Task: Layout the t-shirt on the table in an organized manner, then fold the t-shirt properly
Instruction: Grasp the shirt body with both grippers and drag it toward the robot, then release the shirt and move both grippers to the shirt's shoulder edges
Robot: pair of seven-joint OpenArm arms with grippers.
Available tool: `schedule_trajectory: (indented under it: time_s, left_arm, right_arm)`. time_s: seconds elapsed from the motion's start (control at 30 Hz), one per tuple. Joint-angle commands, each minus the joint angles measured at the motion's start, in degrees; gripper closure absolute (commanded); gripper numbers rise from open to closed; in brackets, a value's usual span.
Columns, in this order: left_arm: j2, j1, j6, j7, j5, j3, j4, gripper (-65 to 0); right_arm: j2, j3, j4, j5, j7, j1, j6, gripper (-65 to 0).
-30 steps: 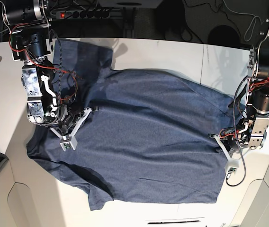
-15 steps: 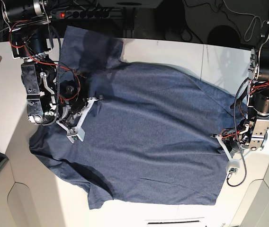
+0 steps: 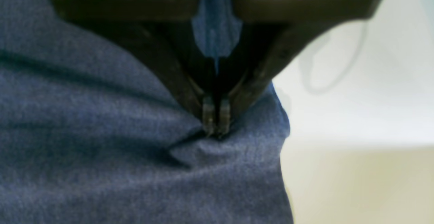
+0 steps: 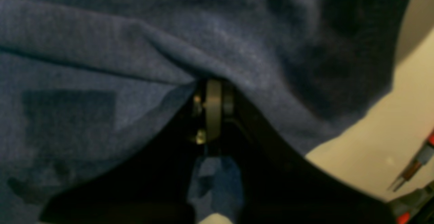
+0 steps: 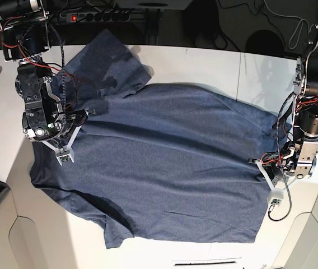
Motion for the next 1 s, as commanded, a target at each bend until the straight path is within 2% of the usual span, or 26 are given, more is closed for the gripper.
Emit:
schedule_trajectory:
  time_s: [0.0,0.2,0.37,0.6,0.83,0.9,0.97]
  left_arm:
    - [-0.79,-1.33,0.37,0.68,0.28,-0.11,0.44,0.0]
    - [-0.94,-1.36,0.37,0.66,-0.33,-0.11,0.55,0.0]
    - [-2.51,-0.92,-0.33,0.81,-6.75,-0.11,3.41,0.0]
    - [-6.29,1.57,-9.20,5.68,-16.46,-4.76,12.37,0.0]
    - [-7.65,7.37,-21.55,12.96,-28.30,-17.51,19.69,0.0]
    - [-7.65,9.18,-22.53,15.37,-31.47,-20.61,20.46,-0.4]
    - [-7.67,11.17,-22.53,17.59,-34.86,-23.10,20.85,-9.2]
  right_arm:
    - [0.52,0.13,0.35,-1.18,-0.92,0.42,-0.63,0.0]
    - [0.50,0.13,5.01,2.43,-1.09,-0.04,-0.61,0.0]
    - [0.50,0.13,11.32,2.45,-1.20,-0.04,-0.61,0.0]
    - [0.50,0.13,17.84,2.10,-0.39,-0.61,-0.59,0.0]
    - [0.50,0.13,27.80,0.48,1.40,-9.07,-0.61,0.0]
    - [0.50,0.15,29.86,0.35,1.38,-12.11,-0.61,0.0]
    - [0.50,0.13,31.74,-1.05,1.33,-15.28,-0.61,0.0]
